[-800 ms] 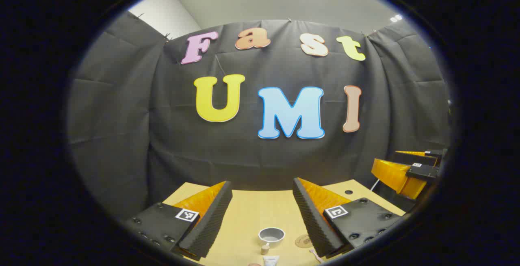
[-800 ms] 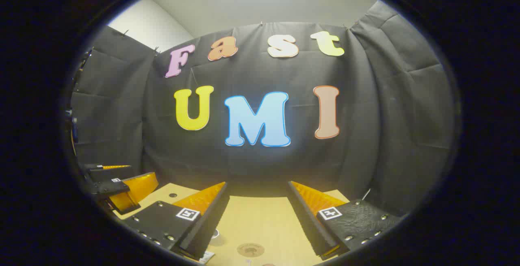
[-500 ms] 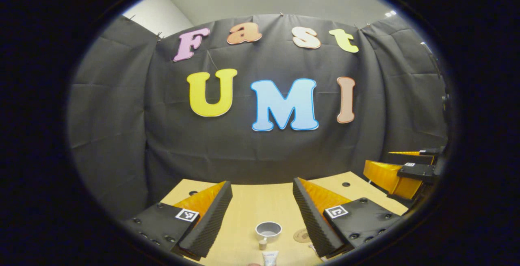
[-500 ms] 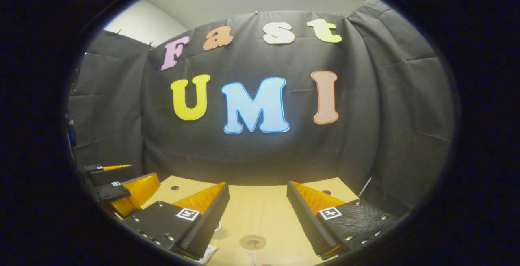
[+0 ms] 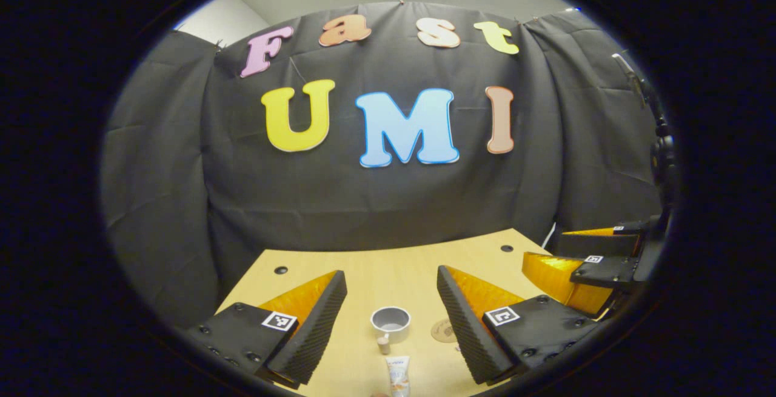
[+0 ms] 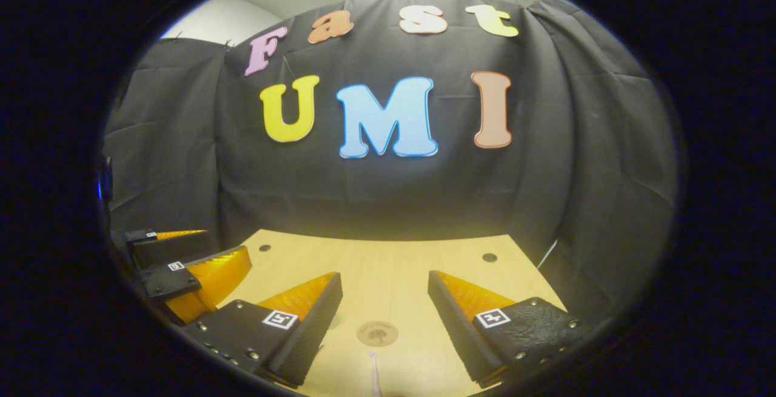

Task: Put the toothbrush and toothpaste on the desktop into the cup, then pick up the cup and place it on the coaster on the desktop.

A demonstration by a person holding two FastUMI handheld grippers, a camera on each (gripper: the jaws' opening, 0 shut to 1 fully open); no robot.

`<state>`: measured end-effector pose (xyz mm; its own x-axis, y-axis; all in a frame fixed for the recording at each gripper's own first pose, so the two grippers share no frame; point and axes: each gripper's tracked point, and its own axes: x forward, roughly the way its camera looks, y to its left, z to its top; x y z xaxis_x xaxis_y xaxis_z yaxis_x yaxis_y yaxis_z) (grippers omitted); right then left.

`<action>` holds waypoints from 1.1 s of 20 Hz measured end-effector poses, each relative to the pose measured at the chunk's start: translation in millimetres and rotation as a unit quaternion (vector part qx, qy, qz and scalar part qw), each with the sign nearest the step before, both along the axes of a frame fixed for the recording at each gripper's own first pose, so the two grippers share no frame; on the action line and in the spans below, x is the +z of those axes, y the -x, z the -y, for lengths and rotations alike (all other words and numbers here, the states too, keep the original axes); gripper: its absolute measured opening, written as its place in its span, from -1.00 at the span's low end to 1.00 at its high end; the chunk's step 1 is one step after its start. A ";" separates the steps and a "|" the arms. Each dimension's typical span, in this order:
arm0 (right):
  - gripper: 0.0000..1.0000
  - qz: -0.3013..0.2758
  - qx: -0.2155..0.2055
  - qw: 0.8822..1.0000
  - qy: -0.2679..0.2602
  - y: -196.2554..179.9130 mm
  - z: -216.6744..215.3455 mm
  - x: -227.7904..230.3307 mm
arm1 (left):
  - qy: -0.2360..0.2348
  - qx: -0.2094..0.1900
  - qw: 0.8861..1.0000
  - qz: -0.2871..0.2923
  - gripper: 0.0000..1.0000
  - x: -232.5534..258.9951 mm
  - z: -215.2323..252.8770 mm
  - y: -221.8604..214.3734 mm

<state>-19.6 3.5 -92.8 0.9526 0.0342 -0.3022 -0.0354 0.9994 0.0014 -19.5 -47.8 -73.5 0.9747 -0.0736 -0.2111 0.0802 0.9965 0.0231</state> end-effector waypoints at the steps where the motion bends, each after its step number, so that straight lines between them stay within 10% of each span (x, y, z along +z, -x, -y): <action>1: 0.81 -0.018 0.002 1.000 0.002 0.4 0.6 -9.8 | 0.004 -0.002 1.000 -0.019 0.87 -14.2 1.0 0.2; 22: 0.85 -0.304 0.016 0.952 -0.005 41.0 -25.6 -210.3 | 0.014 0.002 0.944 -0.329 1.00 -262.3 -17.6 39.7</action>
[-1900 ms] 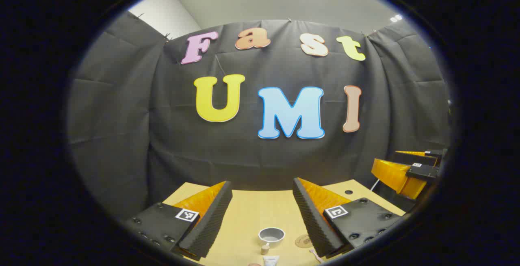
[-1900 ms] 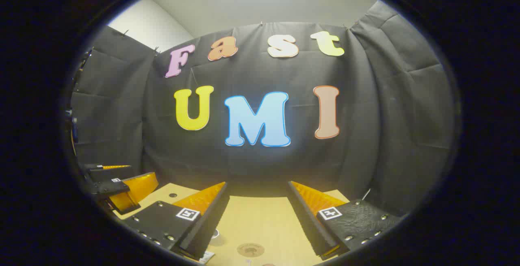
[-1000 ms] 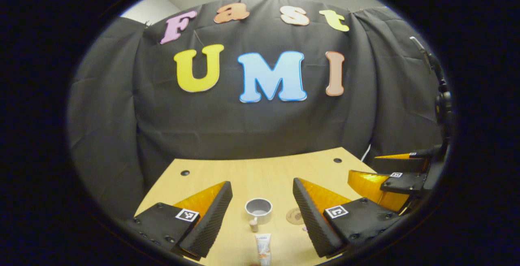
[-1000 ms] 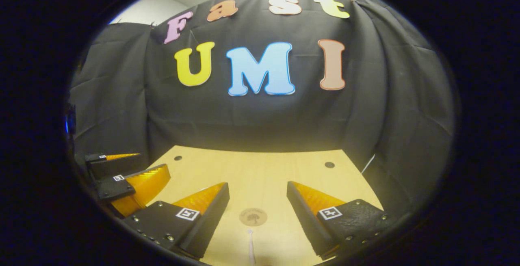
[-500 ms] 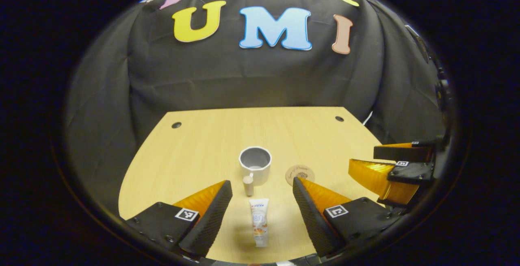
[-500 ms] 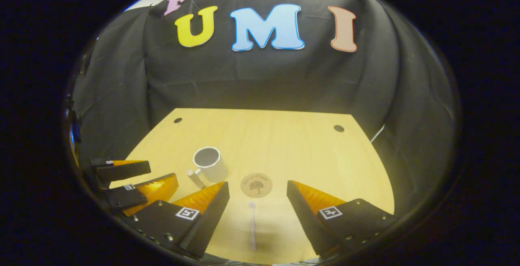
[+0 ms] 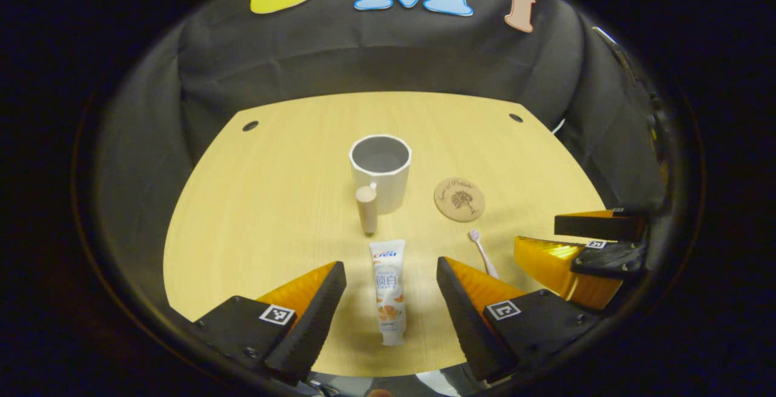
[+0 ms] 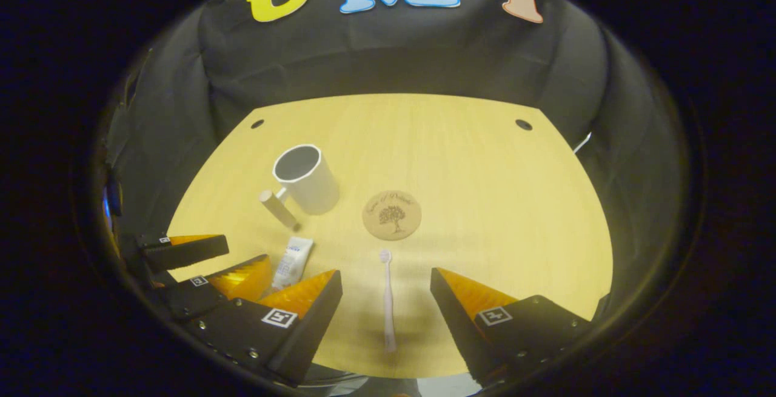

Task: Put the toothbrush and toothpaste on the desktop into the cup, then pick up the cup and place it on the coaster on the desktop.

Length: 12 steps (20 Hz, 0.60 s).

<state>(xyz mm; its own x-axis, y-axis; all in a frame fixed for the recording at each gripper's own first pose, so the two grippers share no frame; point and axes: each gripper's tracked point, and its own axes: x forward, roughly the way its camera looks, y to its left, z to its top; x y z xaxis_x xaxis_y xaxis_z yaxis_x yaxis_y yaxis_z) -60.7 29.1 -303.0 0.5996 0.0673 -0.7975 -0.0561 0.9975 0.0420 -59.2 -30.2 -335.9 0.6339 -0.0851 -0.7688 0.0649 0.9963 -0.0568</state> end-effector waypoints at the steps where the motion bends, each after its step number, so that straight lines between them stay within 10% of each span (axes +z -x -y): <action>1: 0.86 -0.008 0.000 1.000 0.001 1.9 -0.8 -7.0 | 0.001 -0.002 1.000 -0.009 1.00 -5.8 0.5 1.1; 12: 0.86 -0.113 -0.002 0.994 0.014 16.6 -0.1 -79.2 | 0.010 -0.014 0.994 -0.104 1.00 -71.4 7.9 10.6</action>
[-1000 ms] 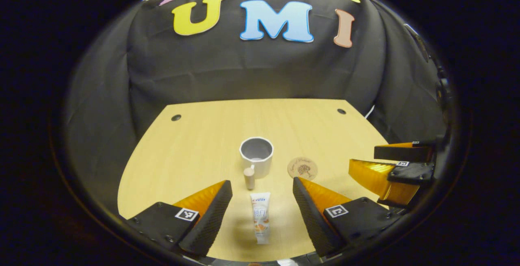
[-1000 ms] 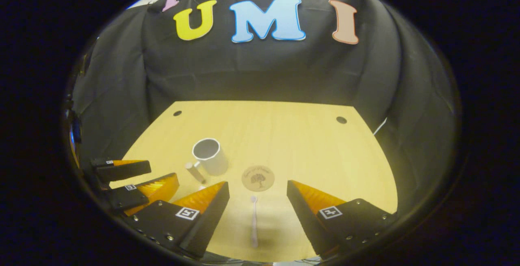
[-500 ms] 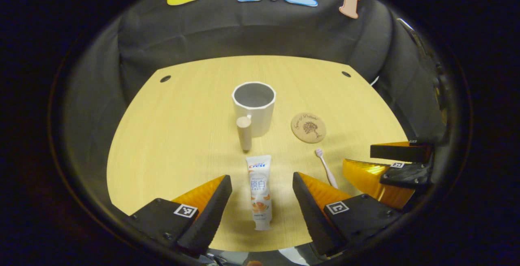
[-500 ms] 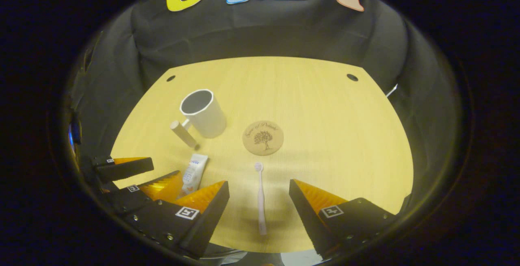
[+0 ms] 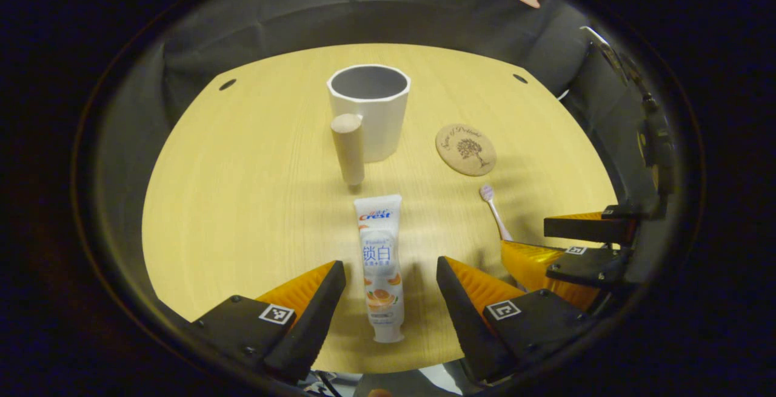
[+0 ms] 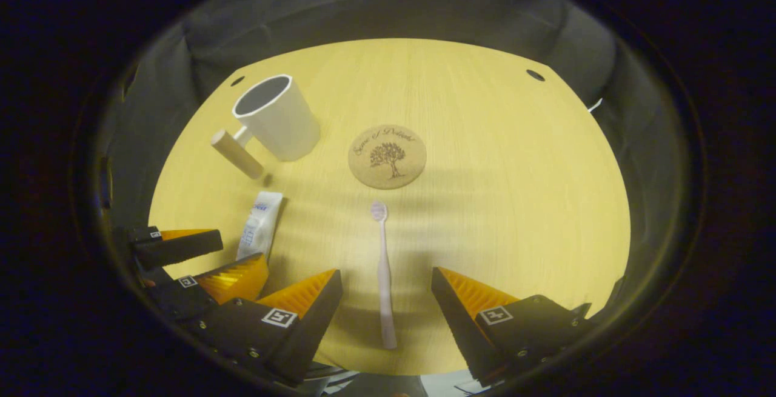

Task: Put the toothbrush and toothpaste on the desktop into the cup, then pick up the cup and place it on the coaster on the desktop.

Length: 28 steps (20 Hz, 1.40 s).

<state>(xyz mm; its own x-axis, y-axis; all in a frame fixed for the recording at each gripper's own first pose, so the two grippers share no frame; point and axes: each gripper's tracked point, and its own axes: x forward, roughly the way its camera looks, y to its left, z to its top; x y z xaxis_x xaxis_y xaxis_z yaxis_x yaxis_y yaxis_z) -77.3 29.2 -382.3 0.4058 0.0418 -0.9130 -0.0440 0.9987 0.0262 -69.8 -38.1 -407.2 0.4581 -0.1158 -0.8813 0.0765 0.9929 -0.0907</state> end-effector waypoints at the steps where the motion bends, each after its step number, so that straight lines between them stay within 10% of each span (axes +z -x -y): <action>1: 0.86 -0.009 0.002 1.000 0.001 2.1 0.1 -5.5 | 0.000 -0.001 1.000 -0.006 1.00 -5.0 0.0 -0.4; 24: 0.82 -0.123 -0.032 0.992 0.020 -2.1 -0.5 -28.5 | -0.042 0.012 0.993 -0.108 0.94 -37.3 -13.9 -8.1; 28: 0.68 -0.146 -0.039 0.988 0.022 2.8 3.1 -28.8 | -0.041 0.026 0.993 -0.107 0.30 -38.0 -10.9 -10.9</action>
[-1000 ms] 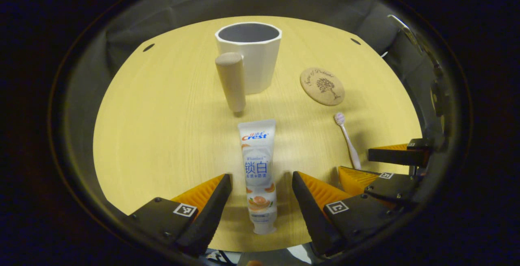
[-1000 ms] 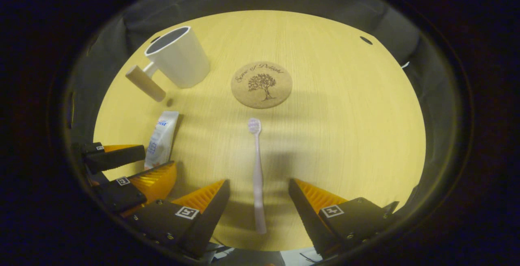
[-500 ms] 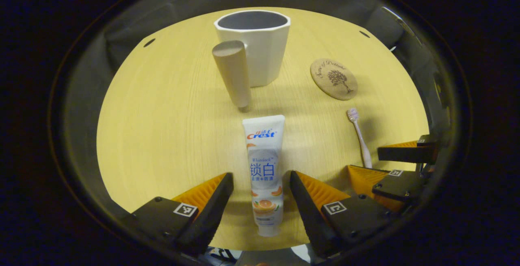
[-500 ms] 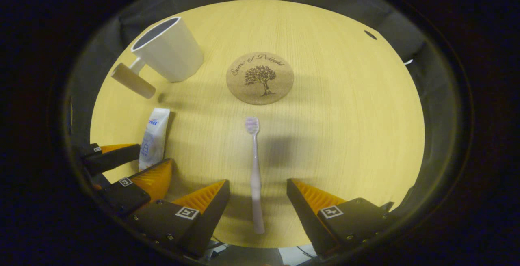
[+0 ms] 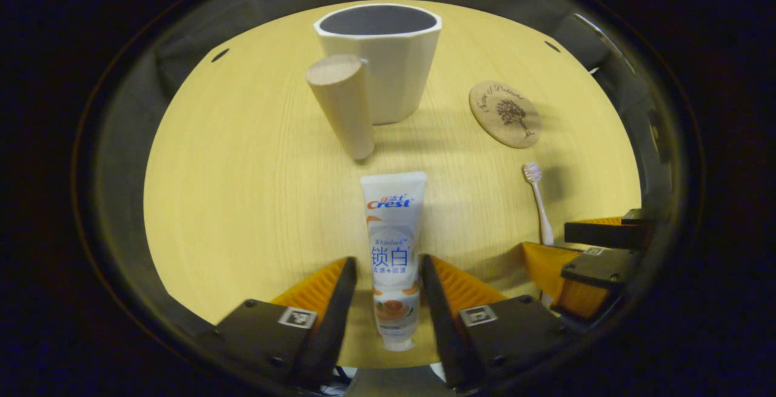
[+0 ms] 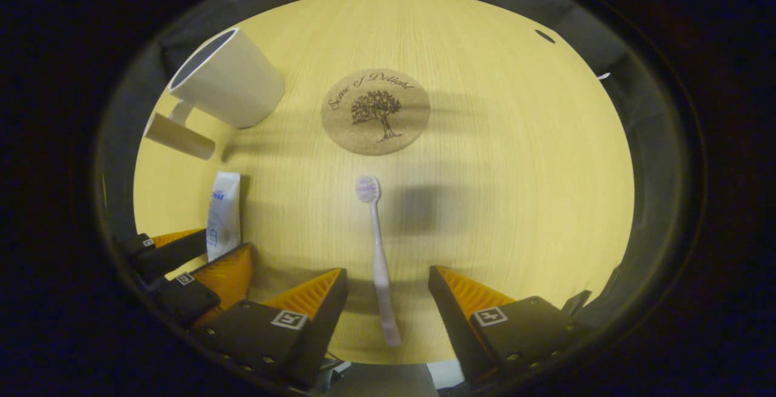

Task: Put the toothbrush and toothpaste on the desktop into the cup, then pick up the cup and place it on the coaster on the desktop.

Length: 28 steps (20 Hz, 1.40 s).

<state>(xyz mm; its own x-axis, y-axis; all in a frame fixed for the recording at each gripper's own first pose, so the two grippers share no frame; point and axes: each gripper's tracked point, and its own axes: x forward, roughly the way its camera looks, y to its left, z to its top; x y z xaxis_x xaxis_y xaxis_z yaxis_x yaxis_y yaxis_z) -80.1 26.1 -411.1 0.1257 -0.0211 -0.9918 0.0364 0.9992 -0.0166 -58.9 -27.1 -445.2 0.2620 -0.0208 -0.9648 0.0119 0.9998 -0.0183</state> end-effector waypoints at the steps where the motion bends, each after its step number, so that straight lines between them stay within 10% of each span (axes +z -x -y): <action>1: 0.29 -0.009 0.006 1.000 0.000 3.9 1.9 3.2 | 0.000 0.000 1.000 0.000 -0.02 -0.6 0.8 1.0; 2: 0.30 -0.001 0.002 1.000 0.000 1.8 3.6 1.4 | -0.001 -0.004 1.000 -0.002 0.02 0.4 1.4 1.8; 5: -0.75 -0.002 -0.012 1.000 -0.010 1.4 4.4 0.3 | 0.001 -0.008 1.000 -0.005 -0.16 1.8 1.0 1.8; 9: -0.94 0.002 -0.015 1.000 -0.020 2.0 5.7 -0.9 | 0.001 0.000 1.000 0.002 -0.53 4.5 0.6 -1.0; 11: -0.94 0.005 -0.018 1.000 -0.025 1.0 6.4 1.5 | 0.003 0.004 1.000 0.001 -0.84 4.7 2.0 3.2; 28: -0.96 0.011 -0.056 0.995 -0.076 1.6 7.7 2.4 | 0.050 0.058 0.996 0.039 -0.85 66.8 -9.8 26.8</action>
<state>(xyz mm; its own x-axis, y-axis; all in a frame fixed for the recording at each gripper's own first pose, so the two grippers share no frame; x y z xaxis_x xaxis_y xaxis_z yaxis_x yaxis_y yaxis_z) -81.7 18.3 -408.7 0.1527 0.1143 -0.9816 0.1468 0.9797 0.1369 -85.7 -17.3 -378.4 0.3428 -0.0813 -0.9359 -0.0984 0.9877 -0.1218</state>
